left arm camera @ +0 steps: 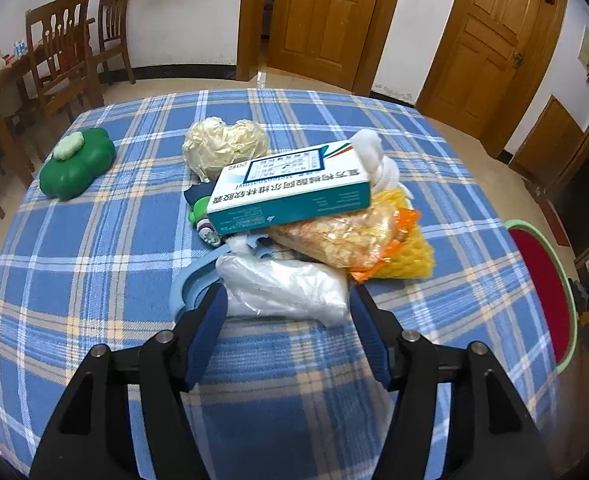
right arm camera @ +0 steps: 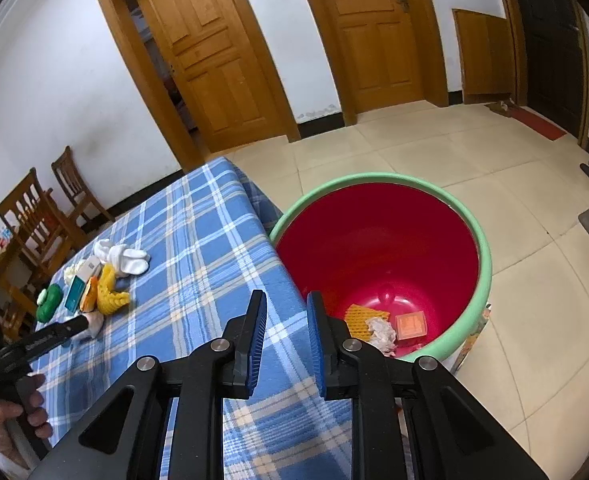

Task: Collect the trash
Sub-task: 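Move the left tool back to the table and grasp the white plastic bag, then lift the white plastic bag with the left tool while the right tool approaches the yellow mesh cone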

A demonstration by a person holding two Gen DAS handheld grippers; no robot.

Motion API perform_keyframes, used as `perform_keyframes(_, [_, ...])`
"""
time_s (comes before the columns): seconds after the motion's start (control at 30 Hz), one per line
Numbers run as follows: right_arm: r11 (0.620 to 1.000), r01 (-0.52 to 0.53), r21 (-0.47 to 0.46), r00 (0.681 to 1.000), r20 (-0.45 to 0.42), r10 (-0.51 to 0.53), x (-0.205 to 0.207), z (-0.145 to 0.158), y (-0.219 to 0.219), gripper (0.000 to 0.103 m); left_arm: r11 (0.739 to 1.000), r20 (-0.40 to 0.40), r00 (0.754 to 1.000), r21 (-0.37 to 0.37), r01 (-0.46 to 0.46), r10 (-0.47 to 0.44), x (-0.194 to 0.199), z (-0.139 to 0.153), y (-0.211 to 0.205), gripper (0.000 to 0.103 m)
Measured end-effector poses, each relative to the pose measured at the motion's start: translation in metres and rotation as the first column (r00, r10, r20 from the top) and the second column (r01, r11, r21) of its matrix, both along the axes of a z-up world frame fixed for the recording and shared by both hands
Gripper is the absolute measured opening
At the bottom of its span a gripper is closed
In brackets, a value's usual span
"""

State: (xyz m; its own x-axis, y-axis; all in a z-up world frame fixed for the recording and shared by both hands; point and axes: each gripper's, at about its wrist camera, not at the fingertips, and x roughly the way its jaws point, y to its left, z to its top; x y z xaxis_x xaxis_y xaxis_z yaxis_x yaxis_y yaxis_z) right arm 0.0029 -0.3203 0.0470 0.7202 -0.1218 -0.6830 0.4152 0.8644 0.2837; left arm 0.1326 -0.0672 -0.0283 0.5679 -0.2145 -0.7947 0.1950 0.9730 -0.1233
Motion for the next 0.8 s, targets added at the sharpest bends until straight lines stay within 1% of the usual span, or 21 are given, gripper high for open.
perform_keyframes(0.07, [1.000,-0.002,-0.005,1.000,0.000,0.002,0.000,0.000,0.001,0.024,1.000,0.019,1.000,0.020,0.003,-0.004,0.002,-0.001,-0.002,0.068])
perform_keyframes(0.13, [1.000,-0.001,-0.003,1.000,0.000,0.001,0.001,-0.002,0.002,0.028,0.999,0.020,1.000,0.032,0.009,-0.009,0.005,-0.004,-0.005,0.068])
perform_keyframes(0.43, [1.000,-0.019,0.010,1.000,-0.014,0.019,0.004,-0.008,0.008,0.029,0.998,0.036,0.999,0.056,0.018,-0.020,0.000,-0.010,-0.007,0.069])
perform_keyframes(0.53, [1.000,-0.028,0.009,0.999,-0.015,0.028,0.005,-0.008,0.011,0.029,0.998,0.032,0.999,0.044,0.035,-0.037,-0.003,-0.012,-0.008,0.070])
perform_keyframes(0.7, [0.999,-0.038,0.012,0.999,-0.017,0.038,0.007,-0.009,0.015,0.029,0.998,0.026,0.999,0.052,0.042,-0.043,-0.003,-0.017,-0.010,0.071])
perform_keyframes(0.8, [0.999,-0.045,0.009,0.999,-0.020,0.045,0.008,-0.010,0.018,0.029,0.998,0.041,0.998,0.055,0.038,-0.040,-0.002,-0.018,-0.010,0.071])
